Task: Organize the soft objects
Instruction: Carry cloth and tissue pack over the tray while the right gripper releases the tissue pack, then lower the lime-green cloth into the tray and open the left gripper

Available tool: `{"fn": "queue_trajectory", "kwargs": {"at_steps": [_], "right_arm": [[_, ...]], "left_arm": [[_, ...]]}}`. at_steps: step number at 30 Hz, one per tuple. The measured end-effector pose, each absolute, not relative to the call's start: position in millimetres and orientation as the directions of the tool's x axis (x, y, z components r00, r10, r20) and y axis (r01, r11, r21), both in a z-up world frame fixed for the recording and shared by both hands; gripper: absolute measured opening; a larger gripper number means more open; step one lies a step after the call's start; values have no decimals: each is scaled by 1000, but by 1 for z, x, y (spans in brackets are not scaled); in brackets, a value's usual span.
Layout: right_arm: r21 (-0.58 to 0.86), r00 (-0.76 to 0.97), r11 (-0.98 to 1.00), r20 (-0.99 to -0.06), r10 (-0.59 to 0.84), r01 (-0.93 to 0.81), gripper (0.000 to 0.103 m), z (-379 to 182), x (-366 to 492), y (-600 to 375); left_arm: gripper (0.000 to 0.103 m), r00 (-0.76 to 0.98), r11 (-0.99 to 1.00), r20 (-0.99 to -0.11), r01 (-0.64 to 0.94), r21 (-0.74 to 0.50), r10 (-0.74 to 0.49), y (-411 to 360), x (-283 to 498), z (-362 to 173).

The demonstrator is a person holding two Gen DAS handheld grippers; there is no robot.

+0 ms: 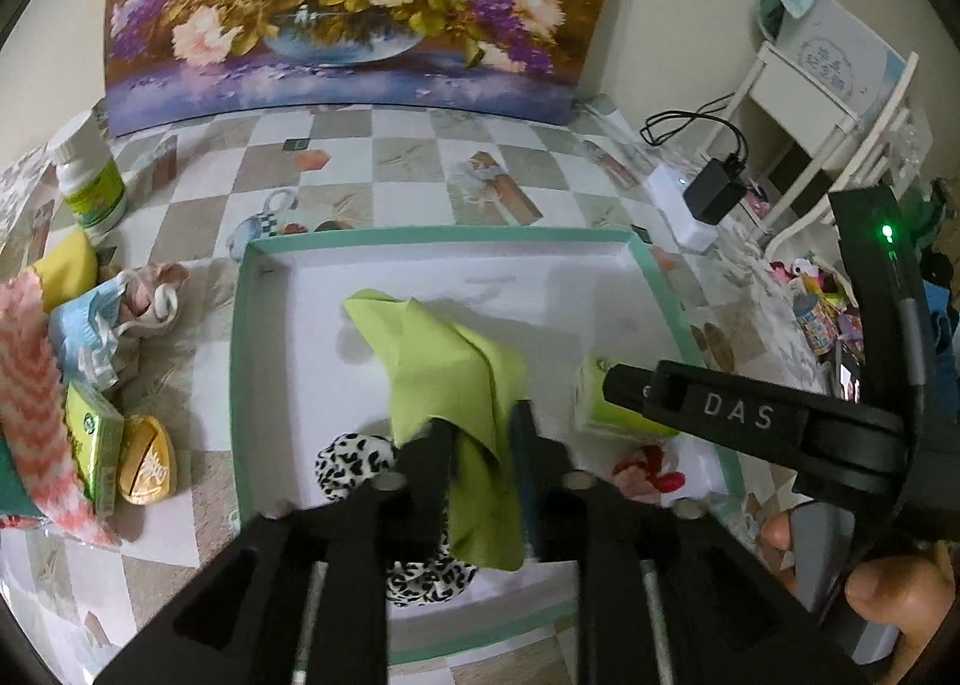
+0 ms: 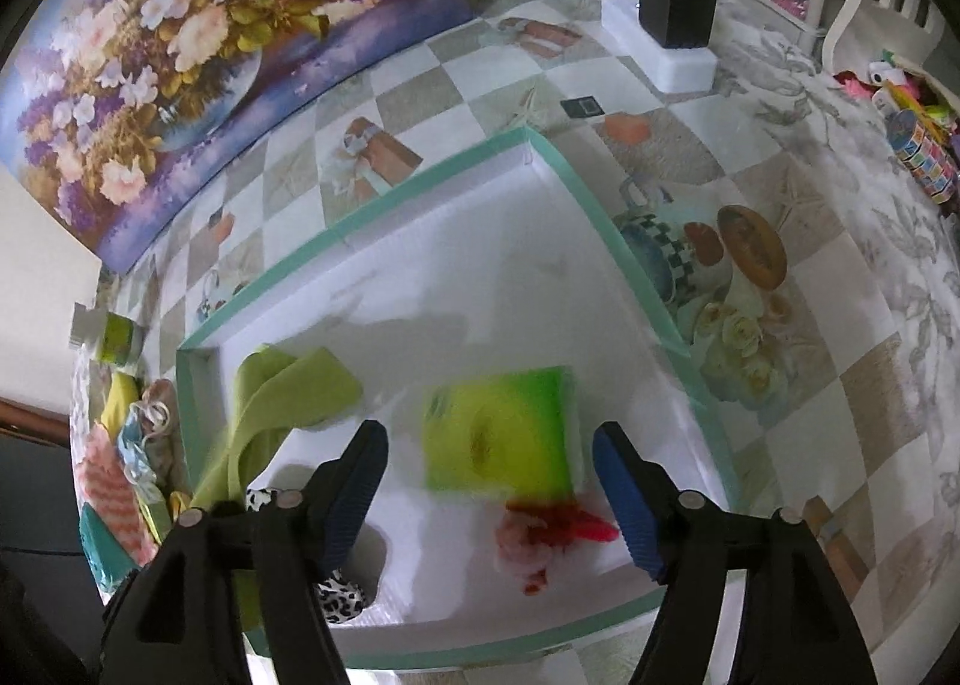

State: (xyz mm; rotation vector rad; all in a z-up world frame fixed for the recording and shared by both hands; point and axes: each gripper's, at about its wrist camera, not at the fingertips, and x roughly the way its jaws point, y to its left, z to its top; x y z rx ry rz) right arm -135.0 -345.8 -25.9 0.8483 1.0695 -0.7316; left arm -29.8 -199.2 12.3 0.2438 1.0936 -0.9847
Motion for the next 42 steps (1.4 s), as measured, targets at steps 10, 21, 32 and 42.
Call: {"fn": "queue_trajectory", "kwargs": {"at_steps": [10,21,32,42], "right_arm": [[163,236,477,-967,-98,864,88,-32,-133,-345],[97,191,500,-971,-140,861,97,-24,-128,-339],[64,222,646,-961,-166,761,97,-7,-85,-293],[74,229,698,-964,-132,712,97,-10,-70,-271]], "left_arm": [[70,155,712,-865,645,-277,-477,-180,4,6],[92,213,852,-899,458,-253,-382,-141,45,-6],[92,294,910,-909,376,-174,-295,-109,70,14],[92,374,949,-891,270,-160,-257,-57,104,39]]}}
